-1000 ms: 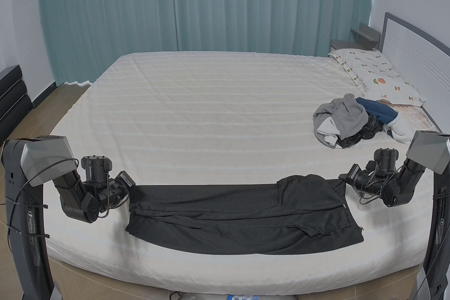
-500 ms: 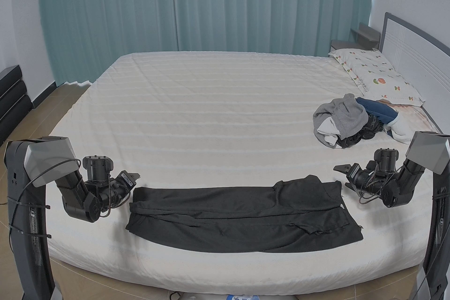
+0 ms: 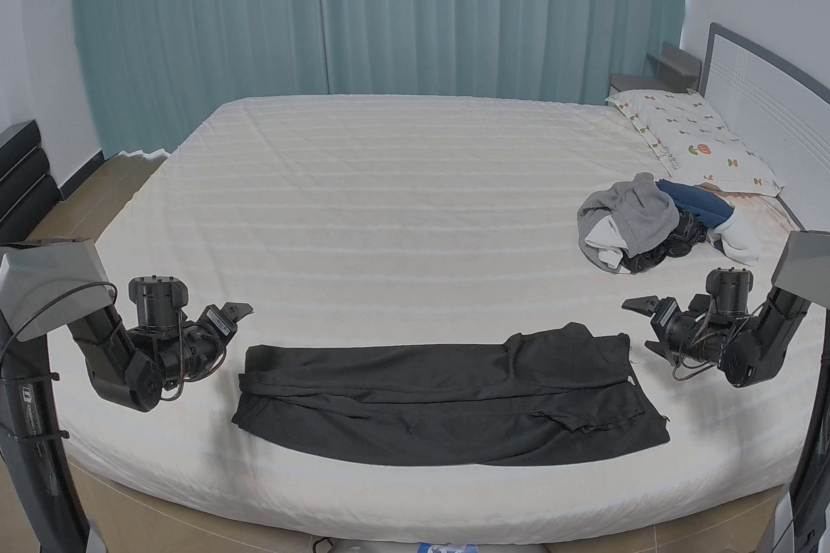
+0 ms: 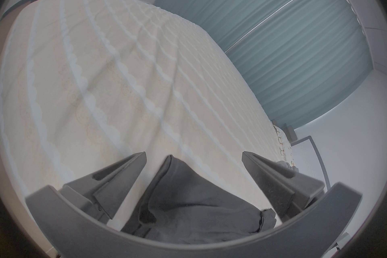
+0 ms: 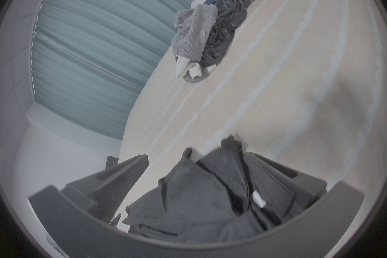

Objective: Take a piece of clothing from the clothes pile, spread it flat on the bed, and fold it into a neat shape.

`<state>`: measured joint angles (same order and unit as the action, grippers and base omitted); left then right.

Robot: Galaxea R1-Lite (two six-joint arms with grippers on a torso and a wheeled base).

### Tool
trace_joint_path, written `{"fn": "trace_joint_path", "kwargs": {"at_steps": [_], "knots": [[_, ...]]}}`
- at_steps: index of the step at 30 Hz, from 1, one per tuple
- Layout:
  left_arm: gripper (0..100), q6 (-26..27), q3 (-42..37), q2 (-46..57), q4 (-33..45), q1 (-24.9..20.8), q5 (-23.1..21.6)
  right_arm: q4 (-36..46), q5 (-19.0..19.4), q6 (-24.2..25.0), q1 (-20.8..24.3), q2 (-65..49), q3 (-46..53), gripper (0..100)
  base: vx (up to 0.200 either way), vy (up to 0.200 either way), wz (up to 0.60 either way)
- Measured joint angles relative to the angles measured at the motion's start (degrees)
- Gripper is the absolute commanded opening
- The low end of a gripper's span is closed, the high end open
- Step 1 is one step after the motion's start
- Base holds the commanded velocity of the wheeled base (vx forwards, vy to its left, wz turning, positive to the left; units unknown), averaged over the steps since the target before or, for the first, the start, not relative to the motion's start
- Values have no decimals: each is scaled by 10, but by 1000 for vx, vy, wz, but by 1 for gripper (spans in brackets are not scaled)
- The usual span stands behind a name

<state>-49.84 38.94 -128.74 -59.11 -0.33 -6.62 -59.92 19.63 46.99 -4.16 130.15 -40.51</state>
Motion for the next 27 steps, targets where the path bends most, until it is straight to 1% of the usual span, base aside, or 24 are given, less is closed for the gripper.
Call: {"fn": "trace_joint_path", "kwargs": {"at_steps": [1,6,10,12,16,20,27], "knots": [[100,-1,-5,6,1,-1,0,-2,0,2,1,-7,14,100,0,0,0],[100,-5,-51,22,0,-8,-3,-20,4,27,2,-43,92,100,-200,0,0],[100,-7,-94,28,-1,-15,-7,-75,5,62,4,-62,148,100,-200,0,0],[100,-8,-111,30,-2,-19,-7,-102,5,68,5,-66,172,100,-200,0,0],[100,-8,-132,31,-2,-25,-7,-146,6,73,9,-68,209,100,0,0,0],[100,-6,-145,30,-2,-39,0,-161,7,74,10,-58,224,100,0,0,0],[100,-6,-124,26,-3,-50,10,-168,7,75,11,-47,228,100,0,0,0]]}}
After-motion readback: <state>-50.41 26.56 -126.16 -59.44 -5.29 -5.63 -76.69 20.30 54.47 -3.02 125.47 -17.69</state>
